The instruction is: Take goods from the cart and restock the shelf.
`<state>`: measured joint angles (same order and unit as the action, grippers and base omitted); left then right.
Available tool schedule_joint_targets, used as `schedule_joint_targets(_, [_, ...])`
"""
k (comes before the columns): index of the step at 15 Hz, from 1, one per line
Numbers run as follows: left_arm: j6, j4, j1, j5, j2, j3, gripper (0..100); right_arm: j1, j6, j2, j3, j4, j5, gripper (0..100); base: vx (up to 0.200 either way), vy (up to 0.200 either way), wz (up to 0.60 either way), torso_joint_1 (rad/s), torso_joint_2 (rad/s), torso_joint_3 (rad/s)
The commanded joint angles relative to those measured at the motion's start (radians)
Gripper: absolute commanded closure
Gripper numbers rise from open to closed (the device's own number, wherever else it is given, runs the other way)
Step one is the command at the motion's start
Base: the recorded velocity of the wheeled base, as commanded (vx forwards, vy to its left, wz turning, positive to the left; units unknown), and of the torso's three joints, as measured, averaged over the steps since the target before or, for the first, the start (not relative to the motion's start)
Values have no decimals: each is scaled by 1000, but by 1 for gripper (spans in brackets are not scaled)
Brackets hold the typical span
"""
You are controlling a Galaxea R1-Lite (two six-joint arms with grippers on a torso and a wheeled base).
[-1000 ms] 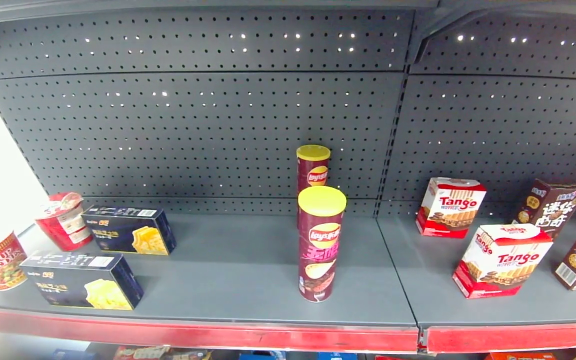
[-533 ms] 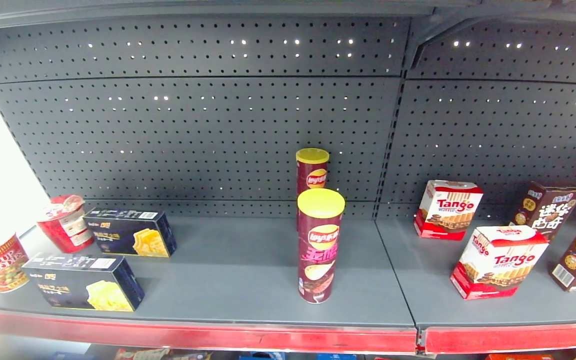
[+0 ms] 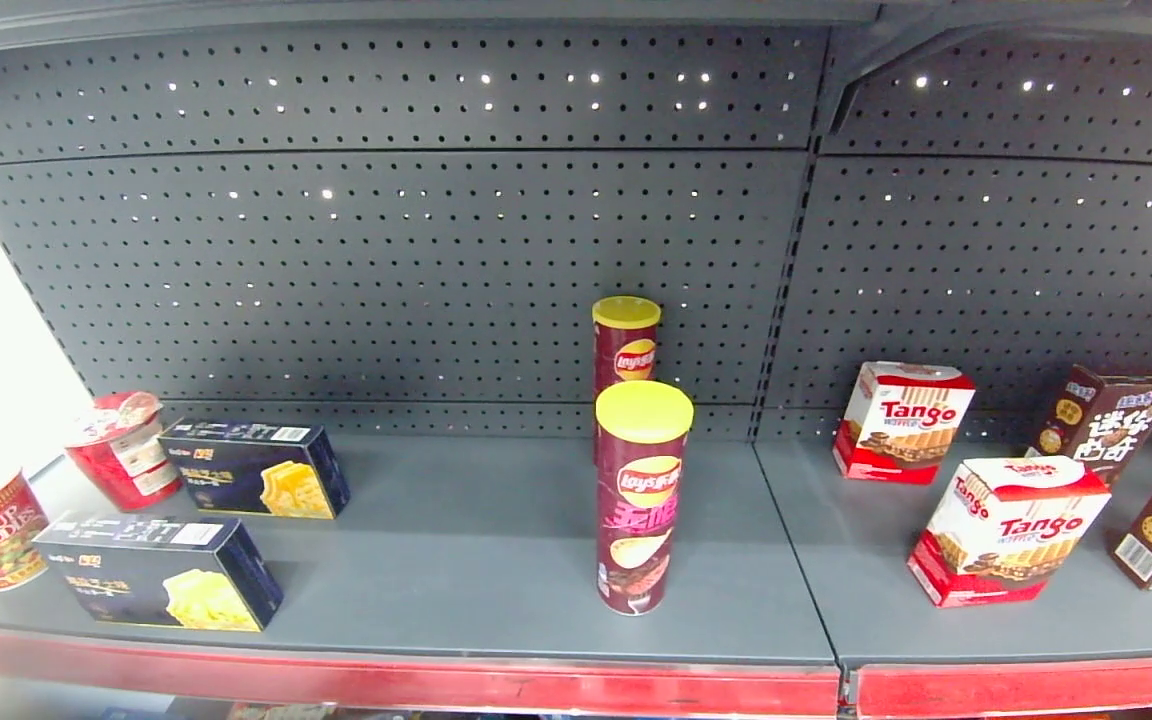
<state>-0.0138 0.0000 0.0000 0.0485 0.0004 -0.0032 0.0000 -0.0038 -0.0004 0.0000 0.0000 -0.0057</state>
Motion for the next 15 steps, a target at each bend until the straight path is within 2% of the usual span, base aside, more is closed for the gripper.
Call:
schedule_joint_targets(1, [0,0,0,1,0,0,0,0,-1,0,0,0,0,0,0,0,0,0,0,0])
schedule_joint_targets(15, [0,0,0,4,0,0,0,0,1,0,0,0,1,0,0,0,0,0,0,0])
